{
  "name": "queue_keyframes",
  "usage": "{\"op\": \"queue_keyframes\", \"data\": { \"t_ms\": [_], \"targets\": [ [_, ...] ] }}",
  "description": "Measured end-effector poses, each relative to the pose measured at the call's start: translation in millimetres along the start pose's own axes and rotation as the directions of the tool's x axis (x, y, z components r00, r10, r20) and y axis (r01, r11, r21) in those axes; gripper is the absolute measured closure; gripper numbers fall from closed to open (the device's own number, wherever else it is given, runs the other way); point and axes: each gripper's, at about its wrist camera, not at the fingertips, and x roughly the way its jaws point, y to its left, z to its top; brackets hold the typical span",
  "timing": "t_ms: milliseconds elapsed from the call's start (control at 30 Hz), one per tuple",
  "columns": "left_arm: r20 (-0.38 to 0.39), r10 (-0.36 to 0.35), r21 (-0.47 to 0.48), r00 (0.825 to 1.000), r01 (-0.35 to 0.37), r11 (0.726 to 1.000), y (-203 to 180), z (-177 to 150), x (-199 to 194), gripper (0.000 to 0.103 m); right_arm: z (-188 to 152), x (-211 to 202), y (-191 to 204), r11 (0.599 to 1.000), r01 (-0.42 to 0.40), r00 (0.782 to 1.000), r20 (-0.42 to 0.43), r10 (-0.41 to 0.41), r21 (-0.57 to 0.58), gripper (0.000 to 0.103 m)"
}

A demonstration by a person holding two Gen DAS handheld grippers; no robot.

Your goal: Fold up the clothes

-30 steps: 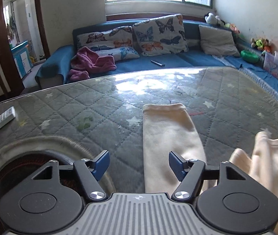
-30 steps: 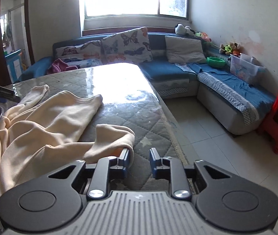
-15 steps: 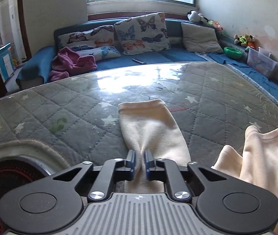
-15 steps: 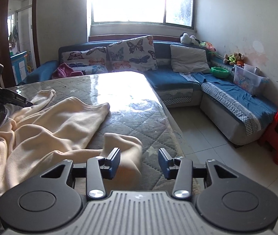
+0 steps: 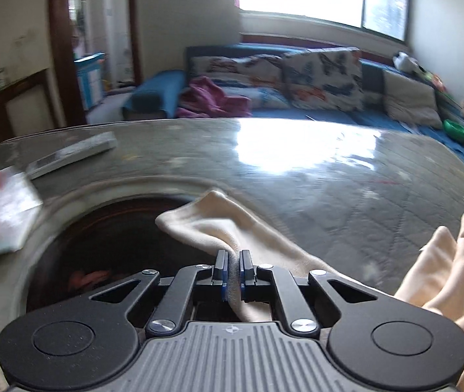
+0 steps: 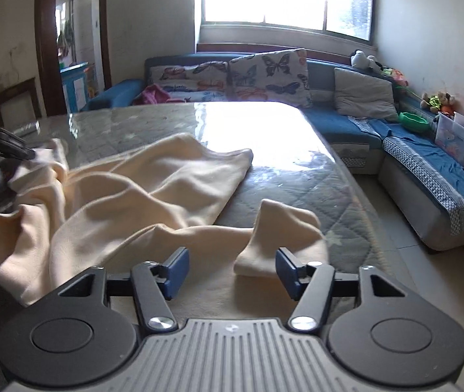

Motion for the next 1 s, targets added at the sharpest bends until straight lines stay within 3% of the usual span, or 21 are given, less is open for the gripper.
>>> {"op": "queue_keyframes", "data": {
  "t_ms": [233,300,567,800,1000],
  "targets": [
    [0.022,0.076,-0.086,0.997,-0.074,0.994,56.7,-29.6,-41.6,0.096,-8.6,11.7,-1.9,1.0,0.02,0.999,-0.048,-0.021,-0.014,0.039],
    [0.02,0.086,-0.109,0.996,-0.084,0.991,70.3,-38.6,-53.4,0.096,-11.5,10.8,-5.7,1.0,0.026,0.998,-0.049,-0.026,-0.003,0.034],
    [-0.019,0.139,-0.179,0.99,-0.14,0.974,108.2,-85.2,-100.9,0.096,-16.1,4.7,-10.3,0.998,0.06,0.996,-0.062,-0.059,0.021,0.032],
    [-0.056,0.18,-0.219,0.982,-0.188,0.957,129.1,-114.2,-123.7,0.096,-18.5,-0.4,-9.7,0.996,0.067,0.994,-0.091,-0.062,0.062,0.028],
    [-0.059,0.172,-0.205,0.983,-0.181,0.962,125.1,-110.7,-121.6,0.093,-21.5,-15.7,1.4,0.997,0.067,0.995,-0.078,-0.064,0.029,0.029]
  ]
}}
